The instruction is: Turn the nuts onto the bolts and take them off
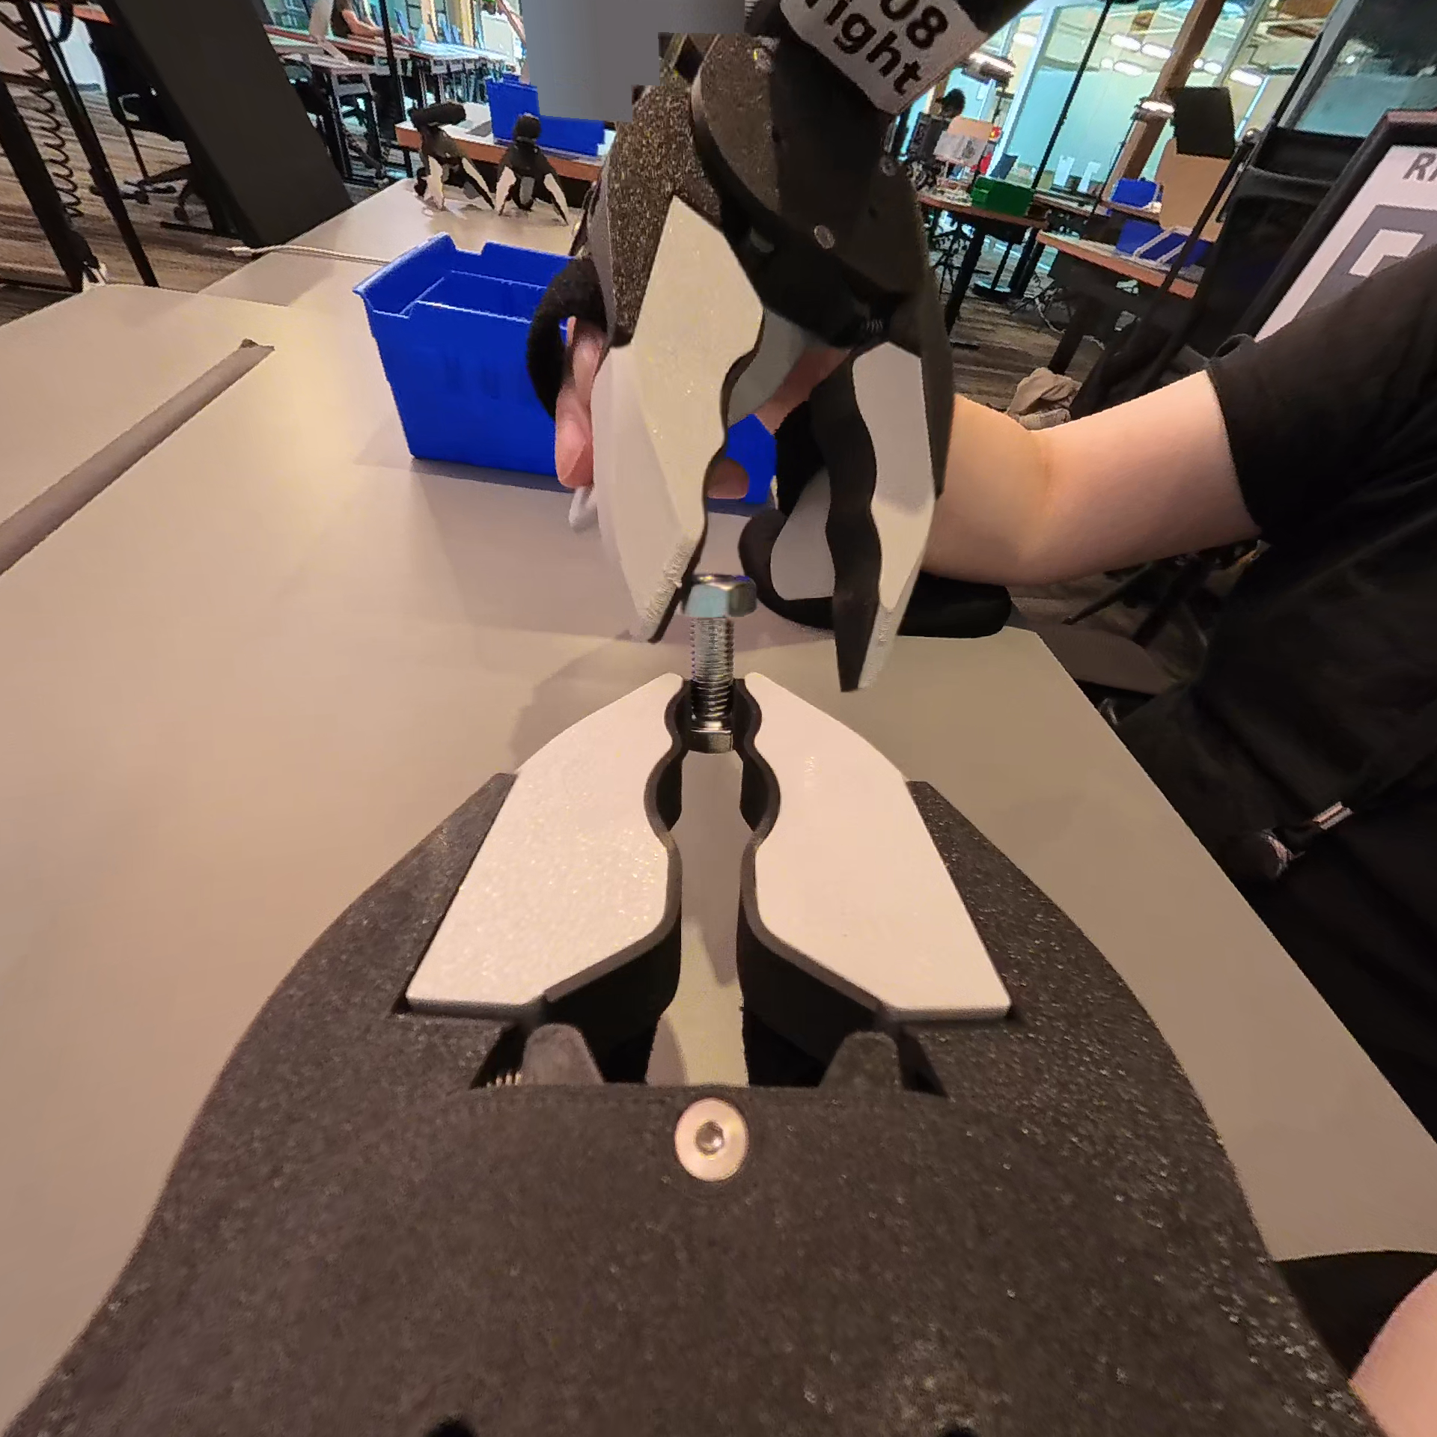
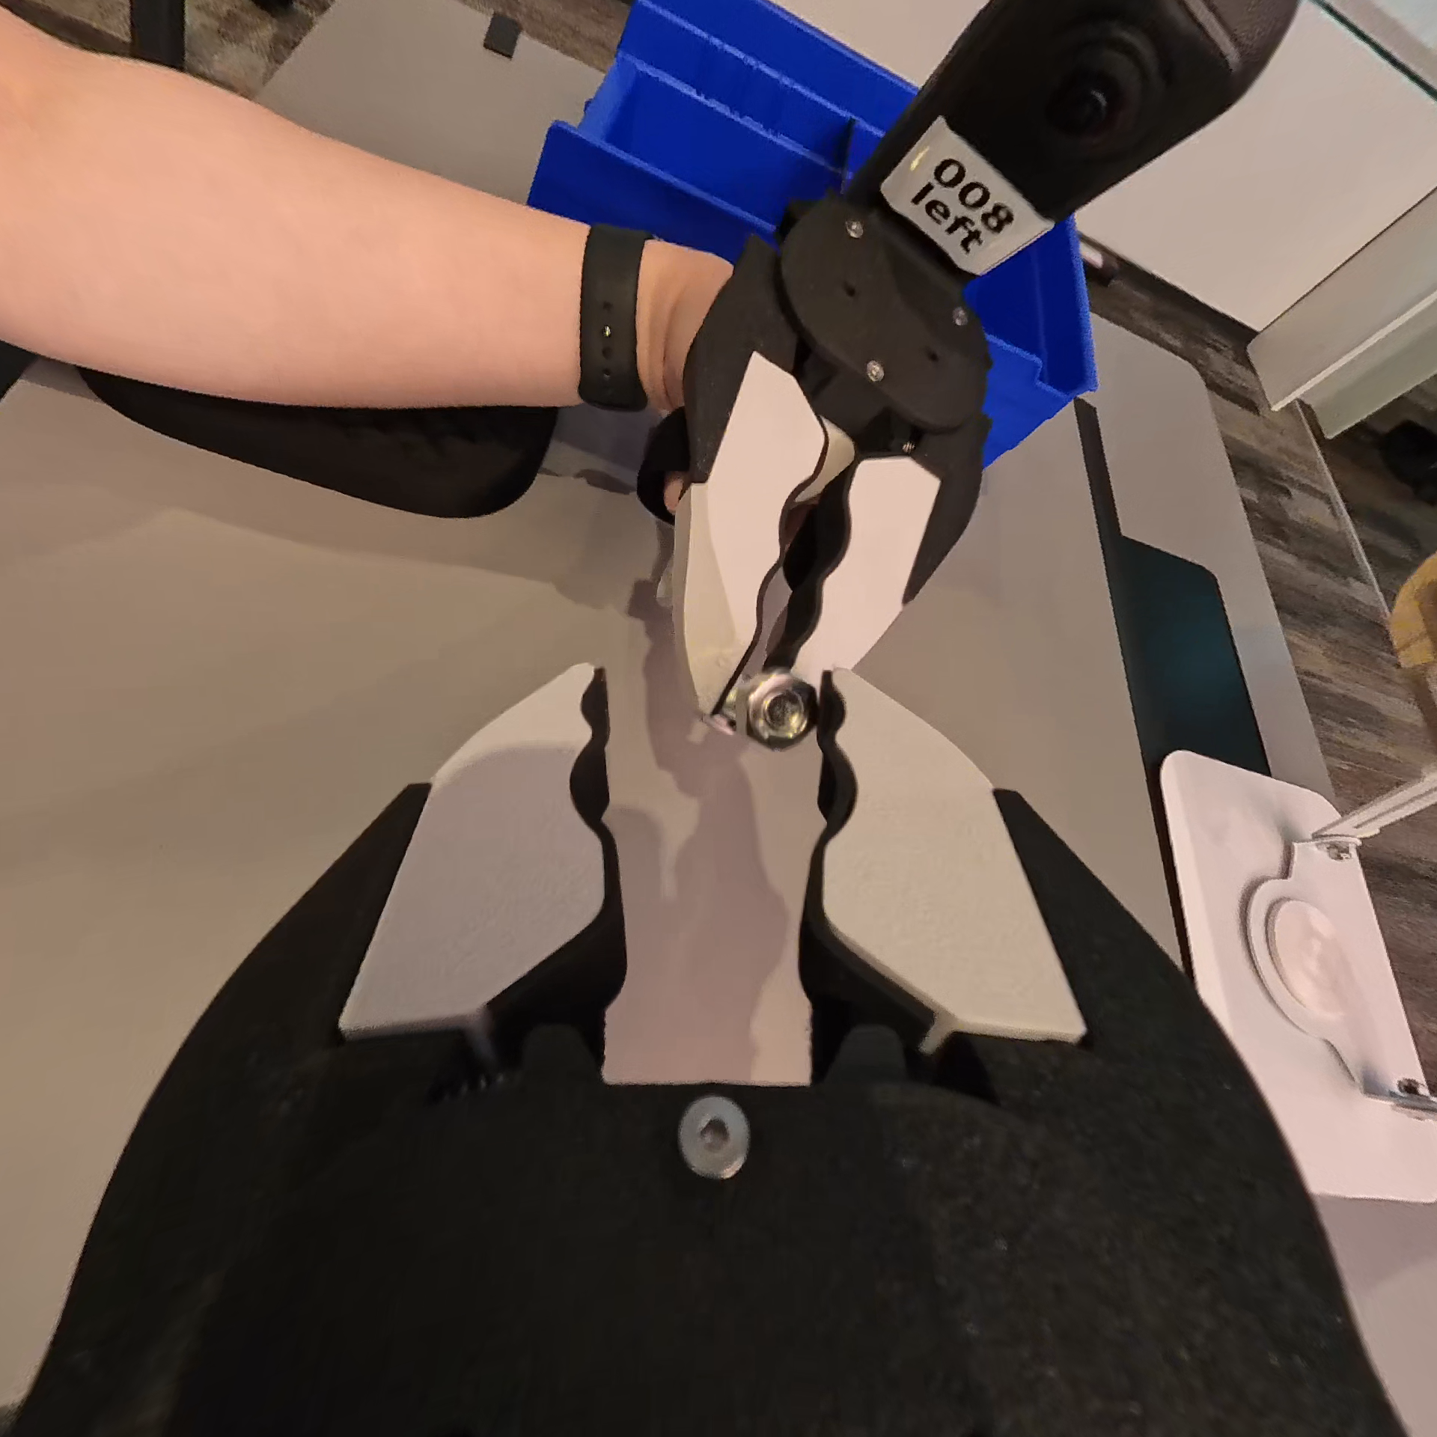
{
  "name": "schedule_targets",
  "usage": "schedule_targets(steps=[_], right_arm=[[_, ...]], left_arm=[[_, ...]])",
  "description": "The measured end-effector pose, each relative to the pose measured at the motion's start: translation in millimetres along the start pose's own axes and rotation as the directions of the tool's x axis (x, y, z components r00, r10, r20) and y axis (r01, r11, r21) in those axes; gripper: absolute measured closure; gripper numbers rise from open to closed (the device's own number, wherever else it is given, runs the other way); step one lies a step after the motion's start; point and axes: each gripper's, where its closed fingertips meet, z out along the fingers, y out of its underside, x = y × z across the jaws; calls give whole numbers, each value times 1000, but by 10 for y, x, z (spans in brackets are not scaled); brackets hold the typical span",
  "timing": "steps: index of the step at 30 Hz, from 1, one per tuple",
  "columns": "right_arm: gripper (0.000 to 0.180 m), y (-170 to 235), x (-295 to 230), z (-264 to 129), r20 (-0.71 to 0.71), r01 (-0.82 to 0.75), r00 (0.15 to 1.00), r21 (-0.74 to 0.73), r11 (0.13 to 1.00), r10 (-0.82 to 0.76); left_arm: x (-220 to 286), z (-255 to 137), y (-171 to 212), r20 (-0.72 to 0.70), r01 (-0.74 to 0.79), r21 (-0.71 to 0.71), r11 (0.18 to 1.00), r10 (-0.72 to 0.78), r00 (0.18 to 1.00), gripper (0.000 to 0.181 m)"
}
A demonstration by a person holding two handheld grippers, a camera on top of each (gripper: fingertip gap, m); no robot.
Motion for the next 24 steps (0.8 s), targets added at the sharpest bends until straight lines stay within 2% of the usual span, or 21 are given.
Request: schedule_targets(steps=[3, 5, 12, 17, 20, 22, 24], right_arm=[[131, 90, -7, -50, 20, -33, 999, -34, 999, 34], [144, 128, -40, -103, 57, -54, 997, -35, 998, 56], [130, 8, 67, -79, -8, -55, 998, 36, 998, 55], [127, 42, 10, 19, -5, -6, 1000, -15, 1000, 6], [130, 102, 16, -26, 5, -31, 1000, -34, 999, 31], [139, 129, -4, -79, 32, -52, 998, -33, 998, 53], [137, 128, 27, -113, 20, -65, 998, -23, 998, 66]], left_arm=[[-12, -31, -8, 8, 4, 7, 1000, -4, 1000, 172], [-31, -42, -25, 15, 16, 21, 1000, -16, 1000, 172], [2, 4, -9, -7, 14, 6, 1000, -14, 1000, 171], [-12, -6, 1, 6, 8, 1, 1000, -8, 1000, 171], [-19, -33, -21, 15, 6, 15, 1000, -6, 1000, 172], [-33, -46, -42, 20, 11, 29, 1000, -11, 1000, 172], [-28, -46, -46, 14, 15, 32, 999, -15, 1000, 171]])
